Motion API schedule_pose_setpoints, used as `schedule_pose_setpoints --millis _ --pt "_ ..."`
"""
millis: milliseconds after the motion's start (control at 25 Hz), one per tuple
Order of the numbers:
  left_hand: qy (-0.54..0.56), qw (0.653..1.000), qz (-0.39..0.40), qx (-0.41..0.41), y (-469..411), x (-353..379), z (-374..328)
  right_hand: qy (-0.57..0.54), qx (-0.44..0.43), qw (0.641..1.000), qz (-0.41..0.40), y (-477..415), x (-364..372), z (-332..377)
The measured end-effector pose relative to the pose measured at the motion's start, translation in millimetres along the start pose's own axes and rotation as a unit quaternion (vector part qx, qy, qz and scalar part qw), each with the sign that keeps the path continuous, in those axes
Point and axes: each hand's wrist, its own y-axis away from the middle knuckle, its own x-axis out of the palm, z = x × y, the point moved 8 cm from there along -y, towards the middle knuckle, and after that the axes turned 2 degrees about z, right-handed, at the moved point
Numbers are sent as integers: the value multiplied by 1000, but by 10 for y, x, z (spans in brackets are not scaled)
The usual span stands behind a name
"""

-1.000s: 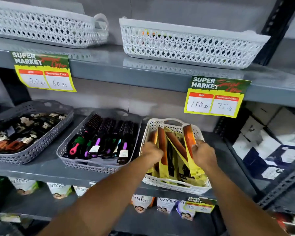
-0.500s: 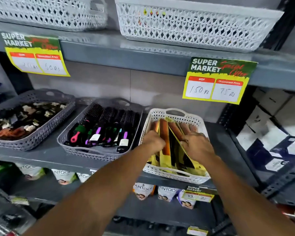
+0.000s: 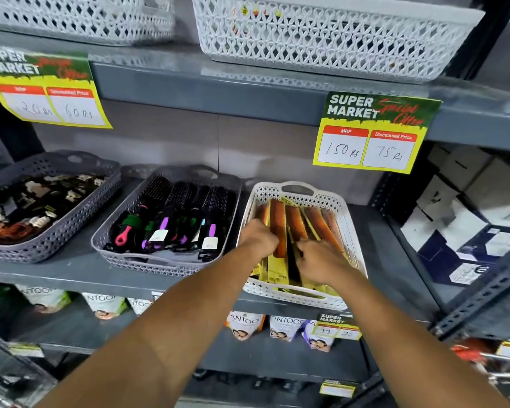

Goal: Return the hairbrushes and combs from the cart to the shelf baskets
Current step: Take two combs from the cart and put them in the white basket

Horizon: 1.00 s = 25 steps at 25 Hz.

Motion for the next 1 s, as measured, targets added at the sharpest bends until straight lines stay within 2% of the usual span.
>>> schedule_pose_setpoints --millis 80,160,320,360,520,680,760,920,1000 --pt "2 1000 9 0 -17 25 9 -38 12 999 38 -37 110 23" --pt "1 1000 14 2 -17 40 17 -63 14 997 35 -48 126 54" --pt "-4 999 32 9 -40 77 44 -2 -11 996 -93 -40 -169 -113" --pt "-13 999 30 19 -34 70 37 11 -10 995 -104 -60 -190 -213" --pt "-86 994 21 64 10 146 -14 44 25 998 -40 -115 50 -464" --pt "-109 988 73 87 22 268 -40 7 25 999 -46 -74 174 -249" --pt "-122 984 88 97 20 283 -50 -12 29 997 -74 -20 160 -206" --pt "-103 982 103 116 47 242 -69 -61 36 994 -78 18 140 -275" --pt "-99 979 115 136 74 227 -79 -51 41 995 -78 -50 160 -357"
